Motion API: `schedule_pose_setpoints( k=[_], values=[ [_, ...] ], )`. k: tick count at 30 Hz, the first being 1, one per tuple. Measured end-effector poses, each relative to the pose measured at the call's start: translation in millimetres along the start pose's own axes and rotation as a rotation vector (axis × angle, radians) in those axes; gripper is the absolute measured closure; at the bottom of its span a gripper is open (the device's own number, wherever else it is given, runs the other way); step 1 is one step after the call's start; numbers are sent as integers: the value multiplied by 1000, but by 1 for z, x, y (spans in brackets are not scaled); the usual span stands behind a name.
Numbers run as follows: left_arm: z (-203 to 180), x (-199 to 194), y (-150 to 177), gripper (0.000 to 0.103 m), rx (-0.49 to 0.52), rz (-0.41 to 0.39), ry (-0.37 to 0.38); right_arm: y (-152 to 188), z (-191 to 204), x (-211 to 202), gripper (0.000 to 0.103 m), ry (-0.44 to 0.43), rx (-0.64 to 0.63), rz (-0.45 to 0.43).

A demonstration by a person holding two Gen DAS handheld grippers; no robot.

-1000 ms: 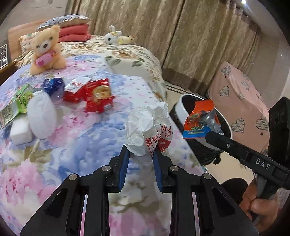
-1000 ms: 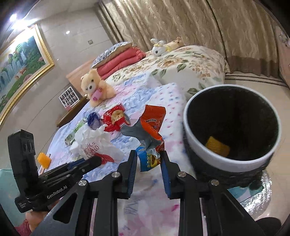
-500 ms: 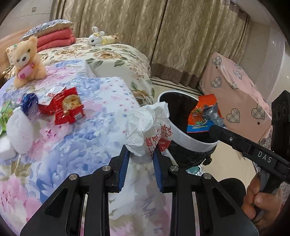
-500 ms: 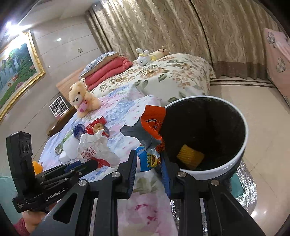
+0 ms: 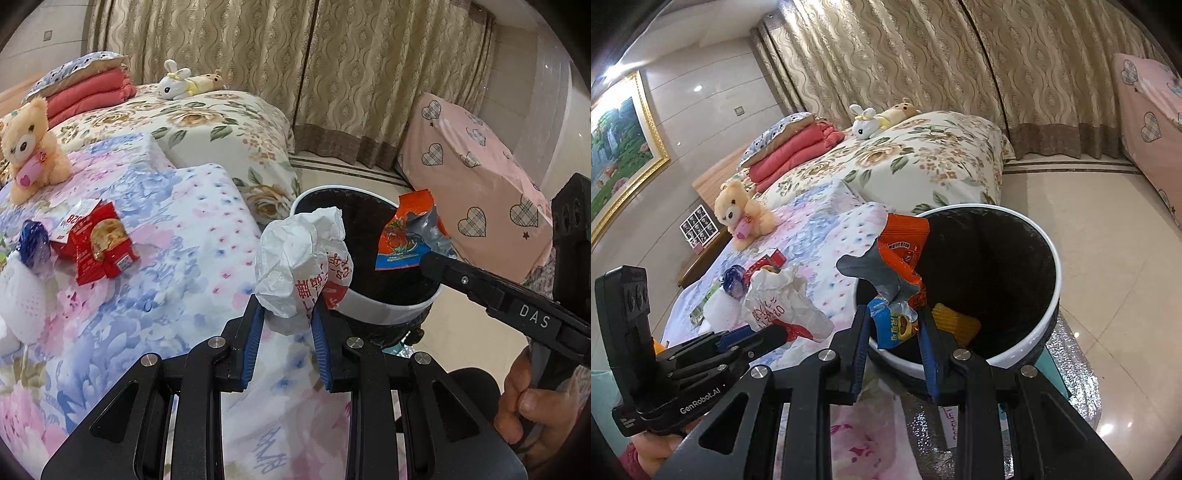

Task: Collect trash
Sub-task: 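Carry the tissue with the left tool while the right tool carries the wrapper over the bin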

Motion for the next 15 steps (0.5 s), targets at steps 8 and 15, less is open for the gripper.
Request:
schedule_pose_setpoints(
  k=[8, 15],
  values=[
    [-11, 6, -11, 78, 12, -1, 13, -5, -15, 1, 77, 7, 18, 9],
    [-24, 11, -22, 78, 31, 3, 17, -11, -23, 4, 77, 16, 30, 24]
  ],
)
Point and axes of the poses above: each gripper's, at about its wrist camera, not at the fingertips, and x roughly the way its jaws point, z to its left, y to its underside, the point moved 7 cm from there along x, roughly the way its jaws point, and after that the axes turned 11 degrees about z, right-handed, at the moved point
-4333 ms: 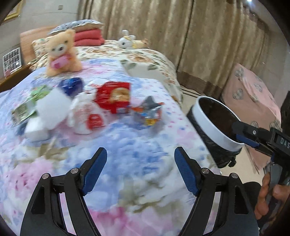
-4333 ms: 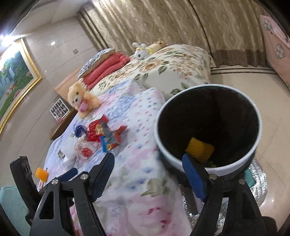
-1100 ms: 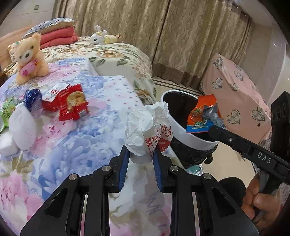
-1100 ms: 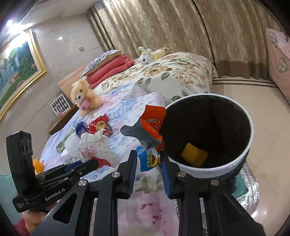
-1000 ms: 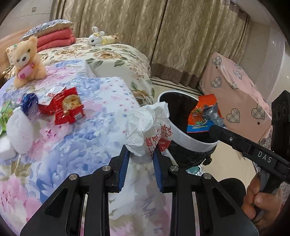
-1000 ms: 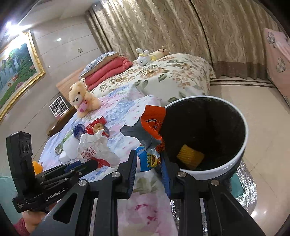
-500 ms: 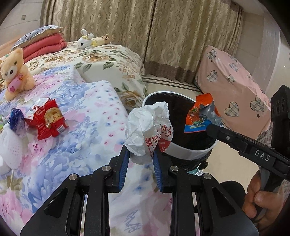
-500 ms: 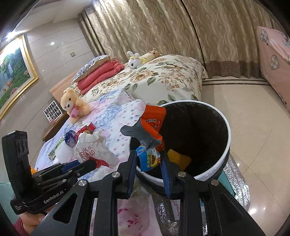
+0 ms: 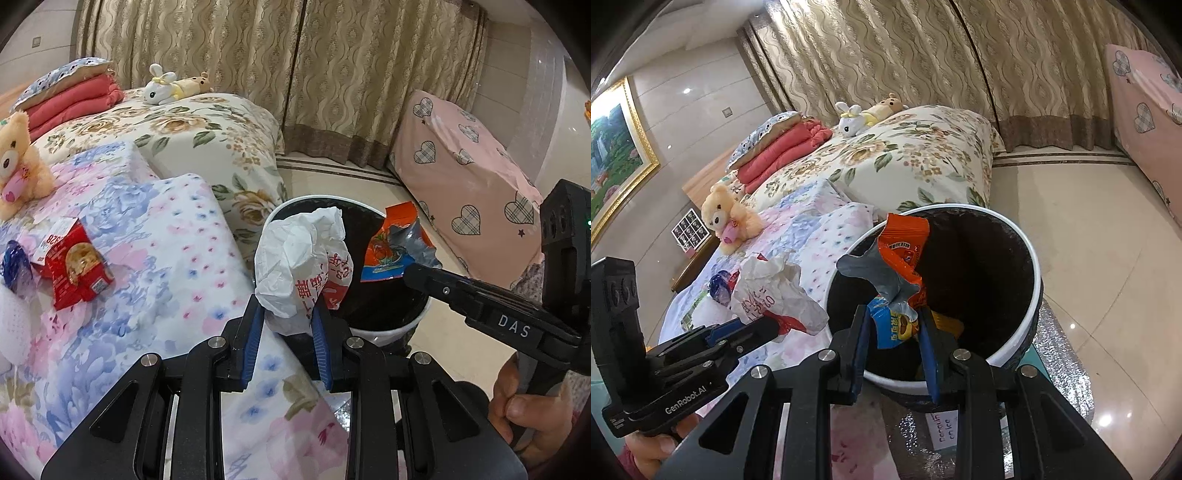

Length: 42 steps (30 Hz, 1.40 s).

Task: Collect trash
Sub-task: 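Carry the tissue with the left tool while the right tool carries the wrapper over the bin, then open both tools over the bin to drop the tissue and wrapper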

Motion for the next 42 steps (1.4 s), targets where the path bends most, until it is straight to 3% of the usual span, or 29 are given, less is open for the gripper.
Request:
schedule_pose_setpoints(
  k=[27, 30, 35, 42],
  values=[
    [-26, 41, -34, 77, 76, 75, -30, -24, -38, 13, 76, 28, 31, 69],
    [-28, 41, -35, 71, 76, 74, -19, -26, -43, 14, 73, 35, 37, 75],
    [-31, 39, -35, 41, 75, 62, -7, -31, -48, 16, 69, 21, 60, 91],
    [-20, 28, -25, 35, 47, 42, -20, -31, -48, 12, 51, 5, 95, 69]
  ],
)
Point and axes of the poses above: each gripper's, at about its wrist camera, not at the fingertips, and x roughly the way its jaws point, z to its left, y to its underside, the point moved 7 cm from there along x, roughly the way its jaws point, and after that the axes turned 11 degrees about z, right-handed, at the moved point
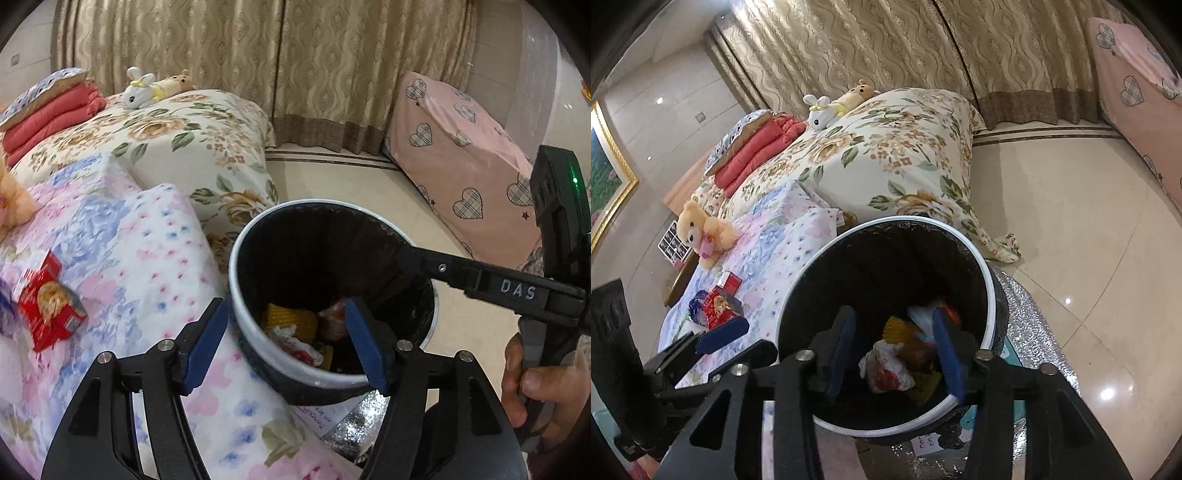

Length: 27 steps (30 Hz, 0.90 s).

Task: Collect trash
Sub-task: 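Open both tools over the bin to drop the tissue and wrapper, then grasp the white sponge block with the left tool while the right tool grasps the white foam net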

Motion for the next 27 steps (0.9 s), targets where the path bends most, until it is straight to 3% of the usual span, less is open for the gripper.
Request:
schedule_pose_setpoints(
  k=[5, 8, 14, 27],
  values=[
    [21, -5, 20, 35, -59, 2, -5, 9, 12, 0, 34, -33, 10, -10],
    [39, -9, 35, 34, -114, 6, -12, 12, 23, -1, 29, -57, 7, -21],
    [74, -23, 64, 34, -189, -6, -55, 19, 56, -3, 26, -76, -50, -39],
    [151, -60, 115, 34, -329, -41, -153, 49, 133, 28, 22, -127, -167, 39]
  ],
)
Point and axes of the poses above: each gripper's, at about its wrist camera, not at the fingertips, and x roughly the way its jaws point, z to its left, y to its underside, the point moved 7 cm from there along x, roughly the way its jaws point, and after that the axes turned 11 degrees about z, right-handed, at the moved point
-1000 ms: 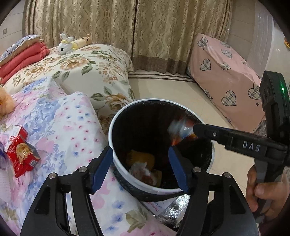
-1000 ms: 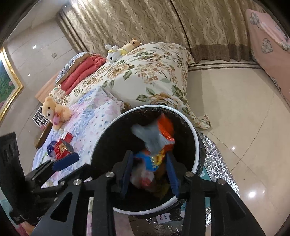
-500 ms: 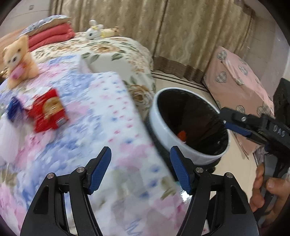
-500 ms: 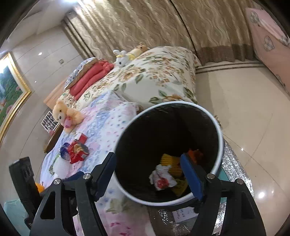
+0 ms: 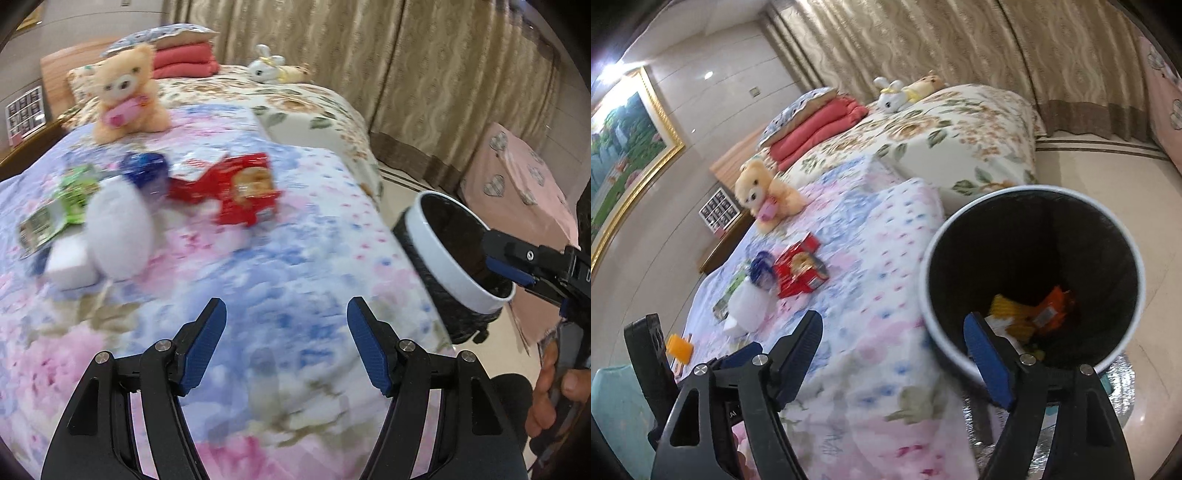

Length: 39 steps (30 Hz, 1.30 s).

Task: Collect trash
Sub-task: 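Grasp the white sponge block with the left tool while the right tool grasps the white foam net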

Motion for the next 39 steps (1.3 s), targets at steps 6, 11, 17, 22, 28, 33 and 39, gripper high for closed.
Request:
schedule_pose_setpoints(
  k=[6, 11, 17, 22, 28, 33, 39],
  values=[
    [34, -5, 11, 33, -58, -1, -21, 9, 30, 21, 22, -23, -38, 41],
    [58, -10, 17, 32, -97, -6, -39, 12, 52, 38, 22, -37, -65, 64],
    [91, -17, 24, 32, -141, -8, -70, 17, 77, 59, 22, -59, -92, 100],
    [121, -23, 29, 32, -182, -12, -109, 23, 102, 78, 22, -84, -125, 129],
    [161, -29, 30, 31, -210, -17, -157, 29, 135, 103, 22, -125, -172, 170],
    [186, -25, 25, 31, -233, 4, -149, 25, 160, 124, 22, -154, -205, 186],
    [192, -18, 16, 29, -190, 23, -143, 11, 184, 149, 23, -216, -199, 211]
  ],
)
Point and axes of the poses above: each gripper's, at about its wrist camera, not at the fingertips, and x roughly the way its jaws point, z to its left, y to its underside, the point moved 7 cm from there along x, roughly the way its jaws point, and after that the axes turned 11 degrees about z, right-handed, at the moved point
